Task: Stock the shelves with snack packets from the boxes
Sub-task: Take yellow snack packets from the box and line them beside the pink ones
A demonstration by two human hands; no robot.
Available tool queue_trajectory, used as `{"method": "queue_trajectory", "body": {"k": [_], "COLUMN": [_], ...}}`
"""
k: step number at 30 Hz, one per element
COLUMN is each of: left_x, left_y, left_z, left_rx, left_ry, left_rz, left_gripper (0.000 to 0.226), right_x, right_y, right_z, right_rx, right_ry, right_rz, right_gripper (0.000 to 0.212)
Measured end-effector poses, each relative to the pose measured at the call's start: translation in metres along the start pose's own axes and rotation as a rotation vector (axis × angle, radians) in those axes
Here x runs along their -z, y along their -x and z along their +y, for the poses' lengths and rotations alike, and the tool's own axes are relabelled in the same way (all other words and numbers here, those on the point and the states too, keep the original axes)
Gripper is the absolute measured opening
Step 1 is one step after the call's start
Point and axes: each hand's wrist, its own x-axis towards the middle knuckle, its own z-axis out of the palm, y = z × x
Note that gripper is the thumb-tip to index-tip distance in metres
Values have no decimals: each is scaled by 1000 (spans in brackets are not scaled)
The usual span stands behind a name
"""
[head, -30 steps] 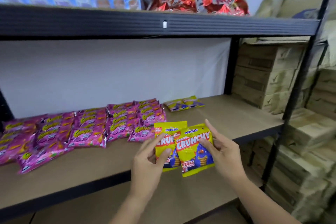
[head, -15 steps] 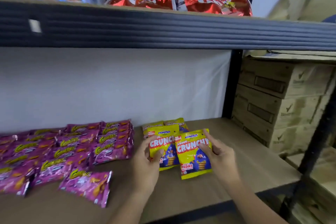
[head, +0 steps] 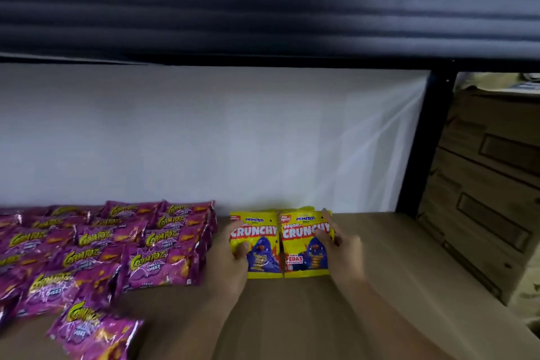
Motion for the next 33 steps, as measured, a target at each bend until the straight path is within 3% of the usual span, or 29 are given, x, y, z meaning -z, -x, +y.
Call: {"method": "queue_trajectory", "body": {"k": [6, 17, 20, 23, 28, 33], "left_x": [-14, -16, -14, -14, -16, -17], "left_y": [-7, -9, -3, 2, 3, 1], "left_z": [-2, 3, 7, 8, 5, 6], "left_rx": [-19, 17, -56, -192, -282, -287], "left_ry": [-148, -602, -691, -715, -781, -799], "left_rz": [30, -78, -120, -190, -293, -307], "left_gripper": [42, 53, 54, 54, 55, 56], "right_x": [-3, -9, -7, -6, -9, -11], "right_y": [-16, -17, -9, 1, 13, 15], "right_z": [-4, -9, -5, -1, -3, -2], "right_rx": [55, 55, 204, 349, 445, 415], "right_ry": [164, 425, 544, 560, 558, 597], "right_rz": [40, -94, -8, -22, -153, -195], "right_gripper": [44, 35, 31, 35, 40, 40]}}
